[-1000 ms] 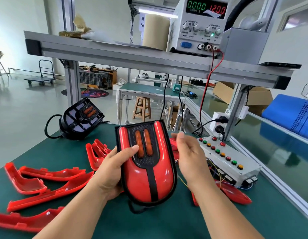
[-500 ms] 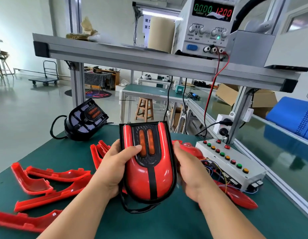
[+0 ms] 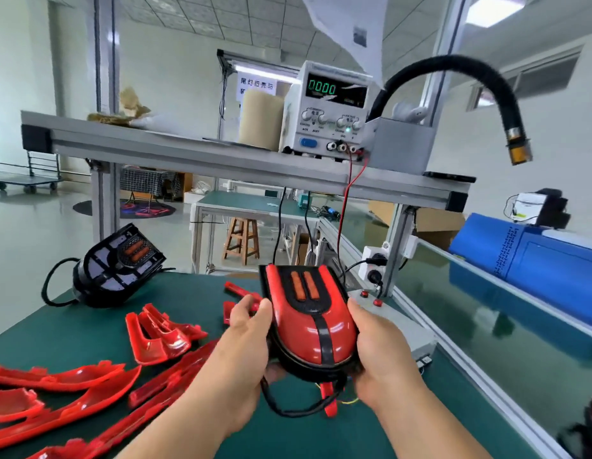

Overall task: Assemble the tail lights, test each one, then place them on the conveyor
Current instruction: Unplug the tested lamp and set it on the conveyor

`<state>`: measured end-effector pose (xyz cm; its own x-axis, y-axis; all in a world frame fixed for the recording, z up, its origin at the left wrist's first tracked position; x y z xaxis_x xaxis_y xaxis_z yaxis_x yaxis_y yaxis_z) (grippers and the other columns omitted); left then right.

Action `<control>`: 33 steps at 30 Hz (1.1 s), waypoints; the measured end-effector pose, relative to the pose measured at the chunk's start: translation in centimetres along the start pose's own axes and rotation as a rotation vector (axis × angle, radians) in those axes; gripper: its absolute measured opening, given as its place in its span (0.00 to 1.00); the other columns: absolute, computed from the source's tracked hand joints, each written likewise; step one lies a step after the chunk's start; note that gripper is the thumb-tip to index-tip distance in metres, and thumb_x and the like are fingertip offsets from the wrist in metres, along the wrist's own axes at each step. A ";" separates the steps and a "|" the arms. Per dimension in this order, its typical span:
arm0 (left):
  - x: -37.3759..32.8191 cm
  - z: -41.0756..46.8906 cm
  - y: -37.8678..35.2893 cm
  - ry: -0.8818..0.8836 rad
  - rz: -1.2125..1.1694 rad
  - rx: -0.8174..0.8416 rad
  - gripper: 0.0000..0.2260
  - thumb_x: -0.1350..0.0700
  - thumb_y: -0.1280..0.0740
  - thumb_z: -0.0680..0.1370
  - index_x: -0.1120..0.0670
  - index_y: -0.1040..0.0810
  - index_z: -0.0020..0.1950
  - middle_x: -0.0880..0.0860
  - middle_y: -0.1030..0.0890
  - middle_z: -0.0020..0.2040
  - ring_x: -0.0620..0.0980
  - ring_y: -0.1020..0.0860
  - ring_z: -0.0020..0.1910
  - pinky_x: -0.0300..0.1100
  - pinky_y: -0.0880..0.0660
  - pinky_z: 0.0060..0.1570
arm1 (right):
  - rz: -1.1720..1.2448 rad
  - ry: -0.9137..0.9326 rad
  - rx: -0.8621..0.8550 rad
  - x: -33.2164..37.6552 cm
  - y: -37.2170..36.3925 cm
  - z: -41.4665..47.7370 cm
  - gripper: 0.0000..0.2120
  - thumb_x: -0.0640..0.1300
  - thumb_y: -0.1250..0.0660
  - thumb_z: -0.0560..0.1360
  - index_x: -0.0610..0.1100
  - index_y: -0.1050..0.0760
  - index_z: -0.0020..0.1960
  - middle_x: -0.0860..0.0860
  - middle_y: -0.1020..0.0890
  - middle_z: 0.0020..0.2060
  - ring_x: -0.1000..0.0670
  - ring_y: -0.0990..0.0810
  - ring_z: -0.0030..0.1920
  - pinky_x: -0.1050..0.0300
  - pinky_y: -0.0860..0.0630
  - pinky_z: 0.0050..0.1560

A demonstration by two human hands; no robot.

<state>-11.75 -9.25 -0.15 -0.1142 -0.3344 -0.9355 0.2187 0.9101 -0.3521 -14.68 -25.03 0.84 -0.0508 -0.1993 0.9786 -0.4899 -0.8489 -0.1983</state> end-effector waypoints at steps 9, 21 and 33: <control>2.9 -1.2 -15.1 -0.018 0.100 0.177 0.11 0.53 0.42 0.83 0.45 0.21 0.47 0.38 0.19 0.47 0.41 0.22 0.51 0.47 0.26 0.60 | 0.161 0.160 -0.310 5.9 13.8 -3.4 0.21 0.38 0.37 0.78 0.46 0.19 0.28 0.50 0.18 0.27 0.52 0.24 0.25 0.59 0.29 0.33; 3.6 5.5 -31.9 0.081 0.297 0.461 0.08 0.61 0.40 0.79 0.54 0.21 0.47 0.57 0.22 0.42 0.53 0.24 0.38 0.46 0.23 0.41 | 0.250 0.067 -0.560 13.1 25.1 1.1 0.10 0.38 0.39 0.80 0.46 0.25 0.42 0.51 0.19 0.28 0.51 0.24 0.34 0.57 0.30 0.30; 0.9 9.8 -39.4 0.059 0.143 0.466 0.12 0.61 0.36 0.78 0.53 0.22 0.34 0.51 0.20 0.29 0.48 0.24 0.26 0.39 0.25 0.30 | 0.198 0.140 -0.572 18.6 29.1 7.9 0.07 0.37 0.40 0.79 0.43 0.23 0.48 0.46 0.18 0.40 0.47 0.20 0.39 0.54 0.24 0.32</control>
<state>-11.01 -47.77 12.59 -0.1030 -0.1876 -0.9768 0.6446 0.7353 -0.2092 -23.01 -57.26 12.82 -0.2835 -0.2271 0.9317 -0.8462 -0.3978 -0.3545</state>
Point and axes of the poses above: each hand's wrist, its own z-axis towards the middle knuckle, its own y-axis out of the back of the hand, x = y × z, the point moved 3 cm from there along z, towards the middle knuckle
